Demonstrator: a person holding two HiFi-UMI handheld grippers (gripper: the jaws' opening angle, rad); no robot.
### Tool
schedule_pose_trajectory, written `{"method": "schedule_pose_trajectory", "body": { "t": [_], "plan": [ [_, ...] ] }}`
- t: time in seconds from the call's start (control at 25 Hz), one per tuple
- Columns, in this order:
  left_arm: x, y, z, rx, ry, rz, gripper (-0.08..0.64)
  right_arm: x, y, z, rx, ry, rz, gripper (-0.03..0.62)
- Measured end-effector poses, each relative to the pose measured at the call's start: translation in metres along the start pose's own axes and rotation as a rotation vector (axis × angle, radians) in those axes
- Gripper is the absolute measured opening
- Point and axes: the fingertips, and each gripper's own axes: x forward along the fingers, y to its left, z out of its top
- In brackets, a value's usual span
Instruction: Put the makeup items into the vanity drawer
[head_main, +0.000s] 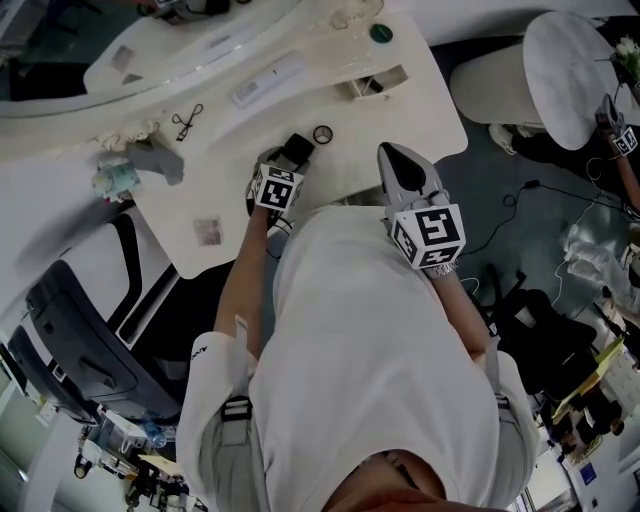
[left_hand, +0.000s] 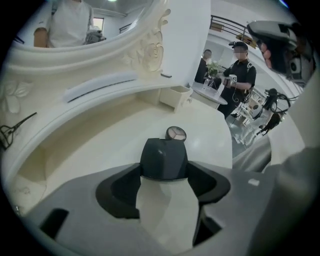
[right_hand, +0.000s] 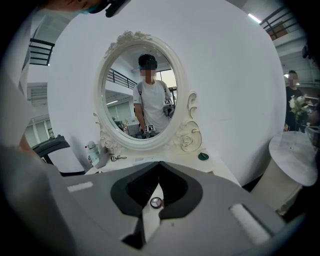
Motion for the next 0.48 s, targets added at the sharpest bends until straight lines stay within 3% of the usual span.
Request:
{"method": "schedule_pose_trajectory", "body": {
  "t": [0.48],
  "plan": [
    [-0.034,-0.039,0.047,-0.146,-0.167,0.007,0.3,-0.004,-0.004,0.003,-0.023,-0.014,0.074,0.008]
  ]
}}
